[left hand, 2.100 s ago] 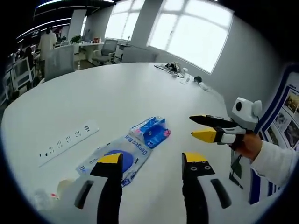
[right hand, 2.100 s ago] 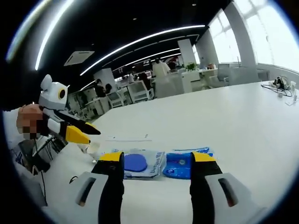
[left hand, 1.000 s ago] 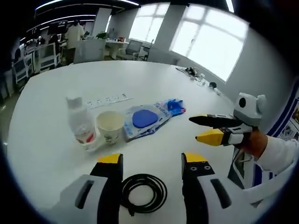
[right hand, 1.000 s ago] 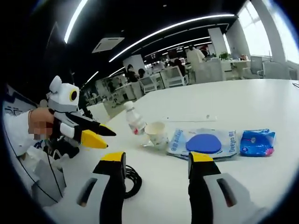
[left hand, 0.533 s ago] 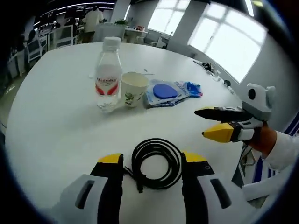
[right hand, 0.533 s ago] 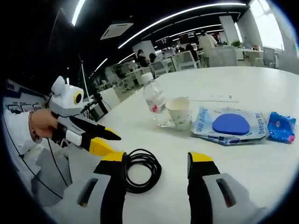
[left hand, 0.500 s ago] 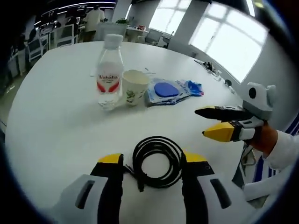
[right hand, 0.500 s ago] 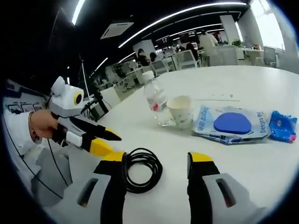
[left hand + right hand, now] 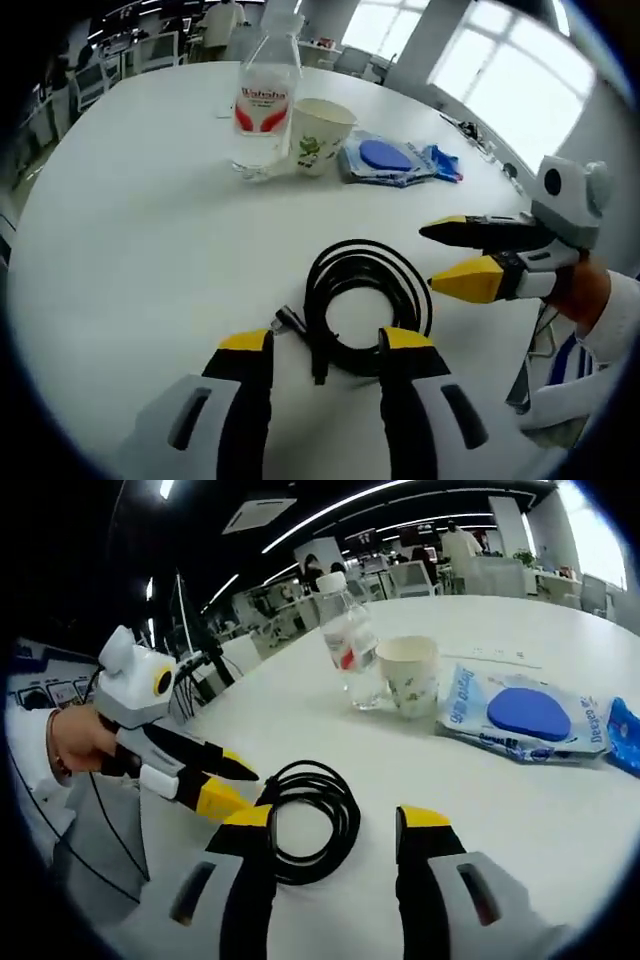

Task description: Arrange the tabletop items into an orderly group along one side of the table until the central work area is clear of visible clutter.

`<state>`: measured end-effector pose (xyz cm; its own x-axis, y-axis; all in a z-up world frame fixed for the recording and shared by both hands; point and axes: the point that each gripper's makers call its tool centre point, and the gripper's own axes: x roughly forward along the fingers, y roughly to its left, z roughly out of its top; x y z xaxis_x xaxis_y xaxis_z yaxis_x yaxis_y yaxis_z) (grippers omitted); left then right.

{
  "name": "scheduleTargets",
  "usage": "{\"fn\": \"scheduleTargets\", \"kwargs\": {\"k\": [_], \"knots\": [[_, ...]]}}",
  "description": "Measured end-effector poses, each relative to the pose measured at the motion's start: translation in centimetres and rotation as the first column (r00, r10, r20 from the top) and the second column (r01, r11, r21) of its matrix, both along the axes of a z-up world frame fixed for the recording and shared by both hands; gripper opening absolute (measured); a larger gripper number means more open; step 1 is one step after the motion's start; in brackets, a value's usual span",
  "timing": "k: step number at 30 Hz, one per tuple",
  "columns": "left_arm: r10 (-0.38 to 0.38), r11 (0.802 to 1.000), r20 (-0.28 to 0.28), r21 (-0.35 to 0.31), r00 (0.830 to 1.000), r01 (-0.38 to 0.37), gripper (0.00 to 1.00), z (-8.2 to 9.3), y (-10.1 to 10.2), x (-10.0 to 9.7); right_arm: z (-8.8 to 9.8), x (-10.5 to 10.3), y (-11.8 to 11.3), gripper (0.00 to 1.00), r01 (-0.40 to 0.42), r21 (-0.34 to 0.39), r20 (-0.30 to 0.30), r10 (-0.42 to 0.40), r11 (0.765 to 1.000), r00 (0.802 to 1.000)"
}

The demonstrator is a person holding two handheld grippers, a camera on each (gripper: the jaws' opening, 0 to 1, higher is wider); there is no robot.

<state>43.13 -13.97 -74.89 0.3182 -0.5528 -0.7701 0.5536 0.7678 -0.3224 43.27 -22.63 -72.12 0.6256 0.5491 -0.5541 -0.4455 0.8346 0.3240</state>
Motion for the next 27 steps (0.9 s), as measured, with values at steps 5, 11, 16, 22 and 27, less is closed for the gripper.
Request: {"fn": "scheduleTargets", "kwargs": {"k": [5,11,16,22,27], "knots": [[0.005,1.0,-0.007,0.016,1.0,-0.005,0.38,-0.8,-0.3,0.1,-1.5,0.0,0.2,0.41,-0.022,-0.047,-0.028,0.021,0.999,0.999],[0.012,1.0,0.003,0.021,1.0,-0.012,0.31,-1.0,-0.4,0.5,-3.2,-0.1,0.5,0.29,-0.032,-0.072,-0.069,0.027,0.997,0.997],[-0.03,0.998,0.035,0.062,0.999,0.027,0.22,-1.2,-0.4,0.6,-4.4,-0.5,0.6,0.14,-0.036,-0.092,-0.104,0.027,0.995,0.994],[-0.072,0.994,0.055,0.088,0.996,0.067,0.2,-1.3,-0.4,0.5,-4.6,-0.3,0.6,0.07,0.019,-0.056,-0.116,-0.025,0.998,0.993],[-0.055,0.996,0.04,0.075,0.998,0.052,0.16,-1.3,-0.3,0.7,-4.3,-0.4,0.6,0.03,0.056,-0.01,-0.129,-0.057,0.998,0.99]]}}
